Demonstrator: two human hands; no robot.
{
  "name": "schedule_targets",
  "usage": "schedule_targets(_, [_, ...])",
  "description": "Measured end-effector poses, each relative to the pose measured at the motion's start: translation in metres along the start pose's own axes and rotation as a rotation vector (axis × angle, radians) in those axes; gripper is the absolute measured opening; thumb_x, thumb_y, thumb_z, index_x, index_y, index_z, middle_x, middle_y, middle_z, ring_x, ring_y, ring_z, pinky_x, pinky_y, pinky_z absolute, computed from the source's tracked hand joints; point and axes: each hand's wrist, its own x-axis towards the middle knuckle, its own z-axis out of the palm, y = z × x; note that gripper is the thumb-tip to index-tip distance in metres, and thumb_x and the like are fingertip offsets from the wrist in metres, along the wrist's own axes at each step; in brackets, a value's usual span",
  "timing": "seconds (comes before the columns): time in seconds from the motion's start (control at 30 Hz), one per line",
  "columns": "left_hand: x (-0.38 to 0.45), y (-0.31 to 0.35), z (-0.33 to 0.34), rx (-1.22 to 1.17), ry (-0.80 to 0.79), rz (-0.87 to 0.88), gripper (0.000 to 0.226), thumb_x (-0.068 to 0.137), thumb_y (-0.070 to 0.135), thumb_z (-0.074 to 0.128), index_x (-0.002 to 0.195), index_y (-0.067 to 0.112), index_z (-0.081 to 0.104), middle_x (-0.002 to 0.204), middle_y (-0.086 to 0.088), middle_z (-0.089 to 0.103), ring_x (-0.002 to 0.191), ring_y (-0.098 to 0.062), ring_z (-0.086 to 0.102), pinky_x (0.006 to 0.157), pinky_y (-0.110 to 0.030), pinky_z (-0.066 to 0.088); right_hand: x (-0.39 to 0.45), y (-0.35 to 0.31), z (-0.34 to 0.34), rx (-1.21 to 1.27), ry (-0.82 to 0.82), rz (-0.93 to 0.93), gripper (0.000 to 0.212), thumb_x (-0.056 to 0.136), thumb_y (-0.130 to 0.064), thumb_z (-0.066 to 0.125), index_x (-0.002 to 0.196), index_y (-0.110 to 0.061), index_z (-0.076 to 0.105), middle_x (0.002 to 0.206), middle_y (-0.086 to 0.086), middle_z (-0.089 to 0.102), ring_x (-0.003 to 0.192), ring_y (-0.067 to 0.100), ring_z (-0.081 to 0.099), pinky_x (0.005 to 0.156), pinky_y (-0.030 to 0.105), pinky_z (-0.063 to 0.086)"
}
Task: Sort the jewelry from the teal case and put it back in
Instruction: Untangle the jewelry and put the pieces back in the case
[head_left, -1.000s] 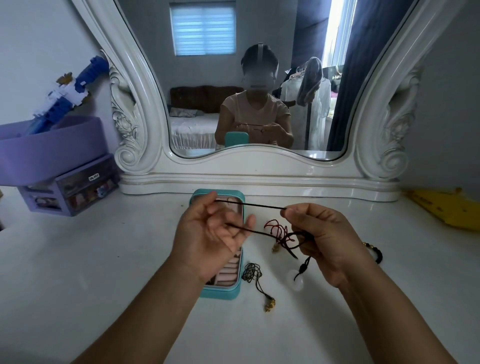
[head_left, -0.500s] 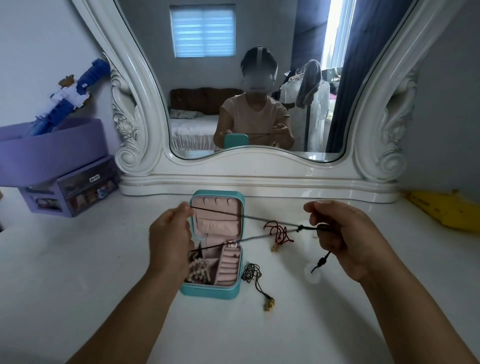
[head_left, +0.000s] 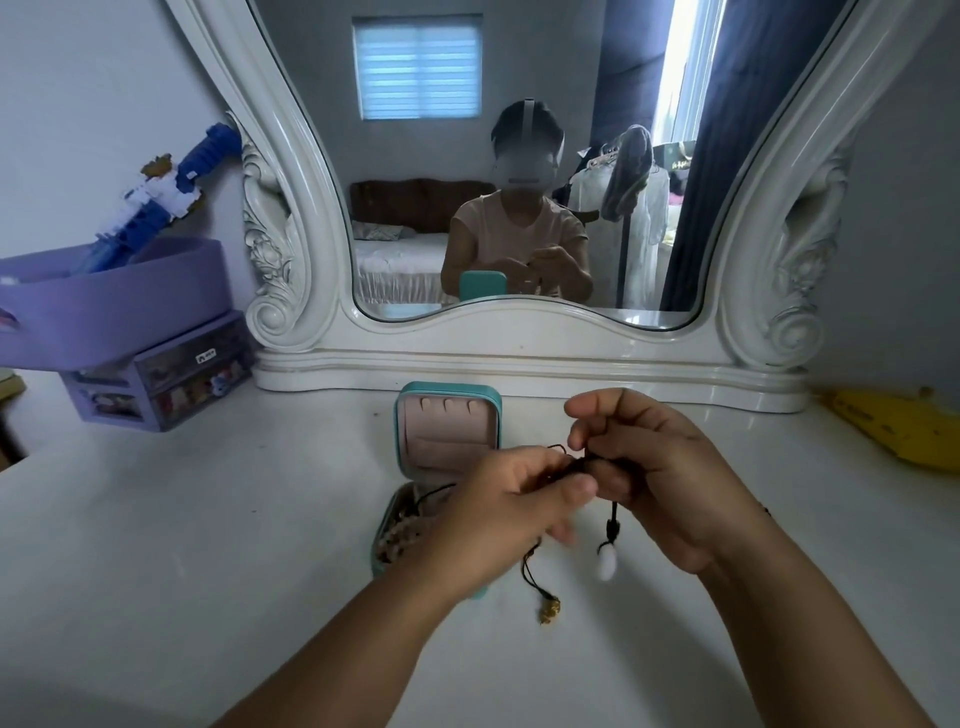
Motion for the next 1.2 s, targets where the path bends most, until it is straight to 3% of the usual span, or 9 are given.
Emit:
schedule_targets(0.2, [0.001,0.007,-0.027,-0.262,0.122,-0.058,0.023,0.072,0.039,0.061,0.06,0.019,0.066,0.043,0.009,0.045,0.04,-0.004,0.036,0.055,-0.023,0.043,-0.003,-0.006,-0.015,-0.128,0.06,-0.017,0.024,0.083,0.007,0.045,0.092,-0.002,0.066,0.066,0.007,0.057,0.045,0.011,0.032,0.045,0.02,0.027])
schedule_targets(0.3, [0.005,0.008,-0.04,-0.457,0.162,-0.097,0.032,0.073,0.039,0.055,0.067,0.009,0.064,0.038,0.008,0.036,0.036,-0.005,0.032,0.044,-0.016,0.037,-0.004,-0.005,-0.017,-0.245,0.044,-0.008,0.018,0.084,-0.002,0.053,0.092,-0.003,0.069,0.064,0.008,0.056,0.048,0.01,0.033,0.048,0.021,0.027])
schedule_targets(0.43, [0.003,0.01,-0.044,-0.319,0.164,-0.088,0.026,0.089,0.024,0.049,0.076,0.003,0.058,0.036,0.003,0.051,0.037,-0.005,0.035,0.047,-0.018,0.035,-0.006,-0.002,-0.012,-0.403,0.022,-0.031,0.018,0.08,-0.024,0.064,0.082,-0.009,0.074,0.052,-0.005,0.051,0.045,0.004,0.039,0.05,0.016,0.032])
schedule_targets(0.6, [0.003,0.005,-0.064,-0.207,0.183,-0.114,0.032,0.068,0.039,0.065,0.058,0.012,0.052,0.041,0.008,0.043,0.033,-0.004,0.032,0.036,-0.014,0.029,-0.005,-0.003,-0.015,-0.464,0.083,-0.063,0.013,0.081,-0.009,0.065,0.069,-0.007,0.069,0.05,-0.01,0.06,0.043,0.003,0.043,0.046,0.01,0.034])
schedule_targets(0.7, [0.008,-0.008,-0.085,-0.686,0.008,-0.166,0.038,0.07,0.043,0.066,0.047,0.017,0.051,0.038,0.007,0.039,0.03,-0.005,0.031,0.034,-0.015,0.031,-0.005,-0.003,-0.018,-0.497,0.118,-0.056,0.015,0.081,-0.017,0.065,0.068,-0.01,0.069,0.047,-0.01,0.052,0.052,0.016,0.032,0.049,0.022,0.029])
schedule_targets(0.8, [0.009,-0.013,-0.088,-1.183,-0.23,0.011,0.018,0.083,0.029,0.062,0.09,0.014,0.068,0.076,0.002,0.069,0.038,-0.005,0.048,0.045,-0.015,0.04,-0.006,-0.003,-0.011,-0.495,0.083,-0.072,0.019,0.083,-0.014,0.064,0.063,-0.014,0.065,0.046,-0.01,0.054,0.041,0.002,0.041,0.045,0.012,0.033])
schedule_targets(0.97, [-0.002,0.001,-0.058,-0.551,0.016,-0.042,0.037,0.079,0.018,0.057,0.116,0.021,0.061,0.121,0.006,0.065,0.035,-0.001,0.029,0.039,-0.012,0.031,-0.006,-0.001,0.003,-0.461,-0.008,-0.092,0.016,0.083,-0.016,0.064,0.068,-0.01,0.066,0.051,-0.008,0.052,0.039,-0.002,0.042,0.043,0.008,0.034])
schedule_targets(1.1, [-0.008,0.001,-0.039,-0.066,-0.003,-0.054,0.017,0.083,0.016,0.061,0.096,0.026,0.068,0.056,0.011,0.06,0.041,0.0,0.038,0.046,-0.011,0.033,-0.004,0.0,0.008,-0.413,-0.013,-0.107,0.016,0.084,-0.014,0.062,0.069,-0.011,0.066,0.048,-0.009,0.053,0.041,-0.002,0.043,0.043,0.008,0.034])
schedule_targets(1.2, [-0.007,-0.006,-0.044,-0.202,-0.021,-0.074,0.024,0.07,0.032,0.074,0.052,0.022,0.061,0.043,0.01,0.042,0.042,-0.006,0.029,0.044,-0.015,0.028,-0.003,0.002,0.006,-0.417,0.054,-0.095,0.017,0.084,-0.013,0.063,0.067,-0.011,0.065,0.048,-0.01,0.051,0.04,-0.002,0.042,0.043,0.008,0.034])
